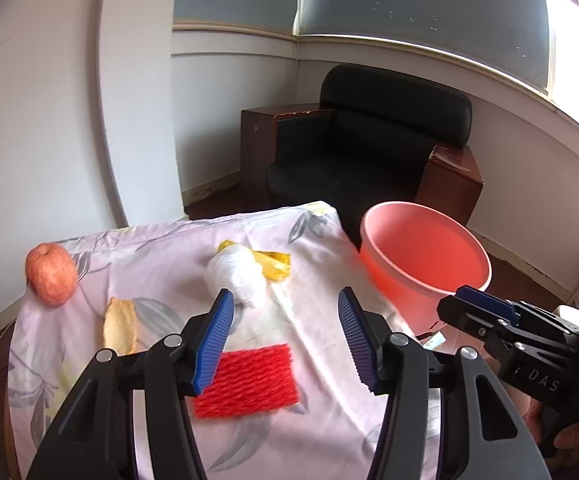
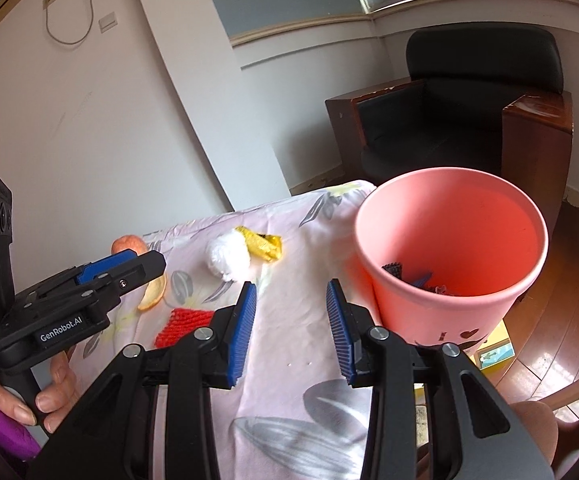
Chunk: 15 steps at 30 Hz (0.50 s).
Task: Collect trash
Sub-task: 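Move both open tools back over the table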
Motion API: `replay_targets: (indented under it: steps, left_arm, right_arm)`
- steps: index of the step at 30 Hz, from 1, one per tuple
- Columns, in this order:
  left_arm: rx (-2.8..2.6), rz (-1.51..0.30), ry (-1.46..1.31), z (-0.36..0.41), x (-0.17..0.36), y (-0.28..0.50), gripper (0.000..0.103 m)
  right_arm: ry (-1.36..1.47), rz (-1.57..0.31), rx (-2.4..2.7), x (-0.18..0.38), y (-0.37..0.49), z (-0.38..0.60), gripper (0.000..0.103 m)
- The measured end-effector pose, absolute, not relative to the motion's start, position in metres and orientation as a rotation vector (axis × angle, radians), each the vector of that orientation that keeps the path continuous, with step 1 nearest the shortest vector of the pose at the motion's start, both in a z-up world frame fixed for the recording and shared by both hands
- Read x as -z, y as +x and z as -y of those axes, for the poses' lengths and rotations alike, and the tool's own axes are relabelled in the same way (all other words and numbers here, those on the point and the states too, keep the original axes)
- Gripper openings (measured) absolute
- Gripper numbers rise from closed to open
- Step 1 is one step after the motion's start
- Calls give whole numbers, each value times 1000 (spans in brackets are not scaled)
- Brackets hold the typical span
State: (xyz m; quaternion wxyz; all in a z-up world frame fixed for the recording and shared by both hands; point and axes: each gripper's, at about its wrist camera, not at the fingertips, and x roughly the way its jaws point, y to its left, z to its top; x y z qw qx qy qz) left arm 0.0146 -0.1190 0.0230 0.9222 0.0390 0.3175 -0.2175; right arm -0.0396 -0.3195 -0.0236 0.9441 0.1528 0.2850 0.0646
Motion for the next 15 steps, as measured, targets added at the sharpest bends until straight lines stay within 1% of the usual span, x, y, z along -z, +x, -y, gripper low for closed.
replay_targets:
  steps: [15]
  left_arm:
    - [376, -690, 37, 73, -7, 13, 54]
  right_arm:
    - [276, -642, -178, 35, -36, 291, 37]
